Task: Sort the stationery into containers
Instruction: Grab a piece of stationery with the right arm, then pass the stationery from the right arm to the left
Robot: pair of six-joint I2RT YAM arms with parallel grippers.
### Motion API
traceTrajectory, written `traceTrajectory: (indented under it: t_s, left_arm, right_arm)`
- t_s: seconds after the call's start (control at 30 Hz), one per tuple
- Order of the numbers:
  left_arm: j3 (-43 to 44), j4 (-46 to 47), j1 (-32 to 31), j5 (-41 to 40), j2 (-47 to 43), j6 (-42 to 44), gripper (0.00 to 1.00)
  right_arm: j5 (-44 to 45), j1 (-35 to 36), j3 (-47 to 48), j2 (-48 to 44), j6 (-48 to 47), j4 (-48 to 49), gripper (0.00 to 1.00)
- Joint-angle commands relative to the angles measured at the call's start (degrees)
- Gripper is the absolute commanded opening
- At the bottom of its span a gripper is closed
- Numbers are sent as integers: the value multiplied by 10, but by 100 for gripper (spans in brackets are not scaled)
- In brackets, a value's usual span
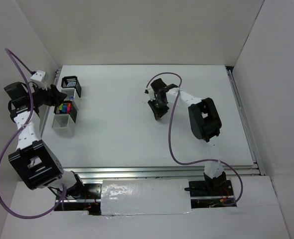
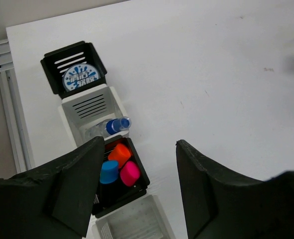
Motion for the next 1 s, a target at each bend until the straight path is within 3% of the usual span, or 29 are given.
traceTrajectory:
  t_s: [0.0, 0.07, 0.1, 0.27, 0.47, 0.53, 0.67, 0.8, 0.9, 0.97]
  left_arm:
    - [-10, 17, -16, 44, -27, 7, 71]
    - [-17, 7, -37, 62, -36, 31, 69]
    - [-18, 2, -45, 70, -38, 42, 69]
    - [-44, -84, -121, 137, -65, 157, 67]
    - [-88, -141, -209, 235, -78, 191, 66]
    - [-132, -108, -258, 205, -125, 174, 66]
    - [-243, 71, -359, 86, -246, 137, 67]
    - [-286, 65, -456, -13, -317, 263, 65]
    - [-290, 44, -490, -26, -322, 348, 61]
    - [-287, 47, -505, -41, -313, 362, 58]
  right_arm:
    - [-4, 5, 5, 13, -13, -9, 19]
    - [-14, 5, -3, 4, -17, -12, 3]
    - [-35, 6, -7, -11, -20, -12, 1]
    - [-130, 13, -75, -101, -55, 10, 0]
    - [-267, 14, -93, -202, -55, 9, 0]
    - [-331, 11, -64, -197, -51, -14, 0]
    - [-435, 5, -15, -153, -31, -83, 0]
    - [-490, 7, 17, -114, -3, -115, 0]
    - [-525, 10, -1, -117, 6, -104, 0]
    - [-542, 17, -11, -124, -11, -112, 0]
